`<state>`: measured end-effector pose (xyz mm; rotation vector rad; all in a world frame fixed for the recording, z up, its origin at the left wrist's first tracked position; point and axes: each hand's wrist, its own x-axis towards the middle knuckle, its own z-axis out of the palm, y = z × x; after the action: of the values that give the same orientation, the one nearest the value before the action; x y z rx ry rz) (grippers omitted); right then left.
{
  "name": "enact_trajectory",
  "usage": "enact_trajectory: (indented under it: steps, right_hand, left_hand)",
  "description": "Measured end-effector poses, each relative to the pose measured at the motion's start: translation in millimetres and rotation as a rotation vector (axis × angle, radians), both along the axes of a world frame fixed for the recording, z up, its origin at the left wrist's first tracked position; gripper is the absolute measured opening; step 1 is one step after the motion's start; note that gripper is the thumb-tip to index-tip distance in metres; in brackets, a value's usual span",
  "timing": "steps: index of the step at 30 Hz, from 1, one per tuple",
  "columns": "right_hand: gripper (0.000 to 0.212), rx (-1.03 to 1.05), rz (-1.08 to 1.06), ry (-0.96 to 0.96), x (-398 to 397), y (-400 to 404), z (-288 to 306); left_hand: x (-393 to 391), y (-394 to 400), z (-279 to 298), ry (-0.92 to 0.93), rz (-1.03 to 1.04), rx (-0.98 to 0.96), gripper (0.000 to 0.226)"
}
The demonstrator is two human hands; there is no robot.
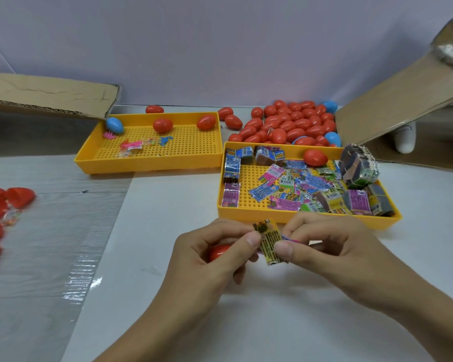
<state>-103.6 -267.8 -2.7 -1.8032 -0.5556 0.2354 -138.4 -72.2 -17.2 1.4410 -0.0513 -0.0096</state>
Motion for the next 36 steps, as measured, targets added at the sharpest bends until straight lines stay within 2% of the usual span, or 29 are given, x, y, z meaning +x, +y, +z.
enact_trajectory:
  steps: [10, 13, 16, 18, 20, 22, 24, 26, 30, 33, 36]
  right_hand:
    - [0.026, -0.226, 0.016, 0.162, 8.7, -13.1, 5.3]
    - [0.022, -0.404, -0.056, 0.084, 8.5, -18.3, 6.9]
    - [0.042, -0.509, -0.103, -0.002, 3.8, -20.0, 8.7]
    - [0.047, -0.464, -0.169, -0.113, 1.2, -20.3, 10.6]
    - [0.04, -0.312, -0.241, -0.238, -1.0, -20.0, 14.3]
    - [0.035, -0.191, -0.227, -0.317, -5.4, -15.6, 18.7]
    - [0.042, -0.141, -0.152, -0.341, -12.9, -8.6, 17.8]
    - [0.048, -0.106, -0.109, -0.246, -18.1, -1.2, 15.2]
    - [0.049, 0.057, -0.079, 0.138, -18.2, 3.7, 10.2]
    - [0.044, 0.125, -0.085, 0.24, -16.1, 4.4, 13.8]
    - [0.038, 0.098, -0.099, 0.243, -15.2, 4.0, 17.7]
  left_hand:
    - [0.3, 5.3, -3.7, 0.112, 0.071, 0.047, 0.028]
    - [3.1, 9.9, -6.1, 0.118, 0.12, -0.001, 0.034]
    - [5.2, 9.7, -8.2, 0.124, 0.124, -0.077, 0.034]
    - [5.4, 8.5, -8.7, 0.137, 0.113, -0.117, 0.037]
    - [5.1, 8.0, -8.5, 0.157, 0.097, -0.15, 0.039]
    - [4.2, 7.2, -7.4, 0.174, 0.065, -0.181, 0.037]
    - [2.9, 5.1, -5.4, 0.186, 0.015, -0.223, 0.033]
    - [1.3, 3.2, -3.2, 0.186, -0.035, -0.246, 0.029]
    - [-1.2, 1.9, 0.7, 0.147, -0.101, -0.243, 0.023]
    - [-1.2, 2.4, 2.6, 0.136, -0.136, -0.231, 0.021]
    - [-1.5, 2.8, 1.7, 0.116, -0.157, -0.215, 0.022]
